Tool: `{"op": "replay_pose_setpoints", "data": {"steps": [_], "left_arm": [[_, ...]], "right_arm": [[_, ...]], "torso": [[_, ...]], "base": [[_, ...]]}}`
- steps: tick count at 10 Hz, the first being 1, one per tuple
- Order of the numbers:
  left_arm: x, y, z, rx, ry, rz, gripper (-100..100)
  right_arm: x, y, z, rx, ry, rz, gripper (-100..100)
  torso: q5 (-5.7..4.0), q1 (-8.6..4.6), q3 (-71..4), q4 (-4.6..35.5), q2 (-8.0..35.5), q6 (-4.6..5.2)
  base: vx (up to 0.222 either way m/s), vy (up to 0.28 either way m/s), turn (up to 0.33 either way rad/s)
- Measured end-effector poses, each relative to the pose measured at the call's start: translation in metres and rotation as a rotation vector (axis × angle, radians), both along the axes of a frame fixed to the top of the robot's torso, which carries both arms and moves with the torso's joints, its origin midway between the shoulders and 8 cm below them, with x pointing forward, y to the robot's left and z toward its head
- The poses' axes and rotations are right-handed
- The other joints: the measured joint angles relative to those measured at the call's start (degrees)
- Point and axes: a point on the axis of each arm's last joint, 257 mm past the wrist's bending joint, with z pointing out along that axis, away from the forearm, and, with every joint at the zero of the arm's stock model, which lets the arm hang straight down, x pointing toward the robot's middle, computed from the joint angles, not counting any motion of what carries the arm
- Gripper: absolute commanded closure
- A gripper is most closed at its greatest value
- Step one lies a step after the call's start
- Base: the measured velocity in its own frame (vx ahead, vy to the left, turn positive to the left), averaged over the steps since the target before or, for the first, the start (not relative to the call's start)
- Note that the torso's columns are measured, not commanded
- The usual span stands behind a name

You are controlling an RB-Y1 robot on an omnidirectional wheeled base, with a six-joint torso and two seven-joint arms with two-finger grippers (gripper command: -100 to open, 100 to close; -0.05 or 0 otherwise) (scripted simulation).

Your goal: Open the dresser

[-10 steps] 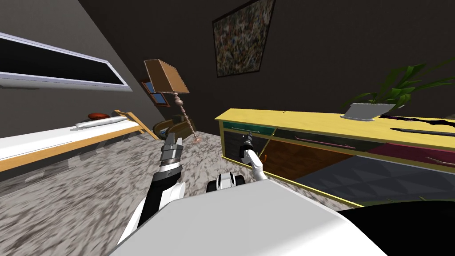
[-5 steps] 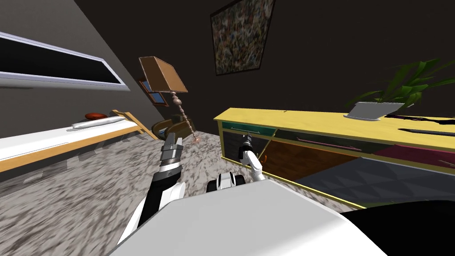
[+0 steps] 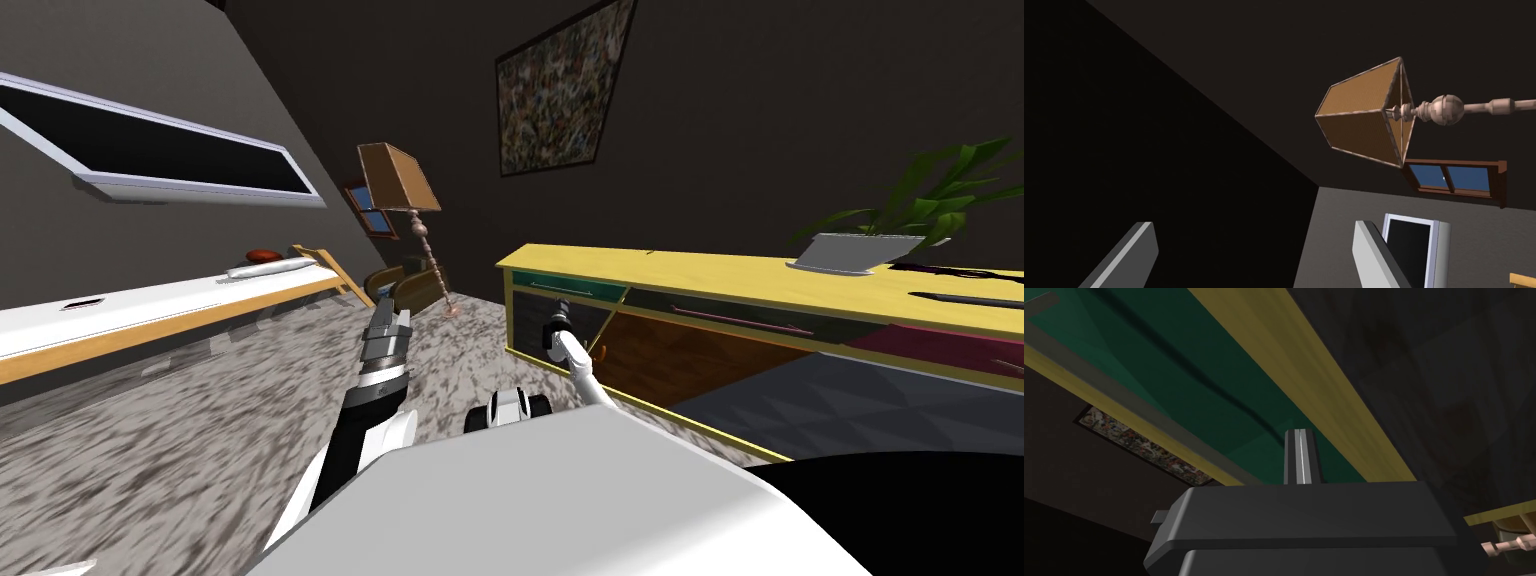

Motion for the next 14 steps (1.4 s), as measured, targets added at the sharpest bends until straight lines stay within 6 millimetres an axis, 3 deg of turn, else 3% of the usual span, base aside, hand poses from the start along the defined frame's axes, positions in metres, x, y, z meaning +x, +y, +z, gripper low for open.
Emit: {"op": "replay_pose_setpoints", "data": {"steps": [6, 10, 11, 14], "left_arm": [[0.0, 0.0, 0.0, 0.0, 0.0, 0.0, 0], [0.0, 0.0, 0.0, 0.0, 0.0, 0.0, 0], [0.0, 0.0, 0.0, 0.0, 0.0, 0.0, 0], [0.0, 0.0, 0.0, 0.0, 0.0, 0.0, 0]], "right_arm": [[0.02, -0.058, -0.017, -0.012, 0.02, -0.034, 100], [0.039, -0.116, 0.0, -0.008, -0.001, -0.081, 100], [0.037, -0.126, -0.008, -0.013, 0.013, -0.093, 100], [0.046, -0.177, 0.011, -0.009, -0.017, -0.145, 100]], "torso": [[-0.02, -0.07, 0.0, 0.0, 0.0, 0.01], [0.01, 0.03, 0.0, 0.0, 0.1, 0.02], [-0.05, -0.14, 0.0, 0.0, 0.0, 0.01], [0.04, 0.17, 0.1, 0.1, 0.2, -0.04]], "base": [[-0.067, 0.058, 0.067], [-0.073, 0.079, 0.084], [-0.064, 0.077, 0.131], [-0.092, 0.098, 0.107]]}}
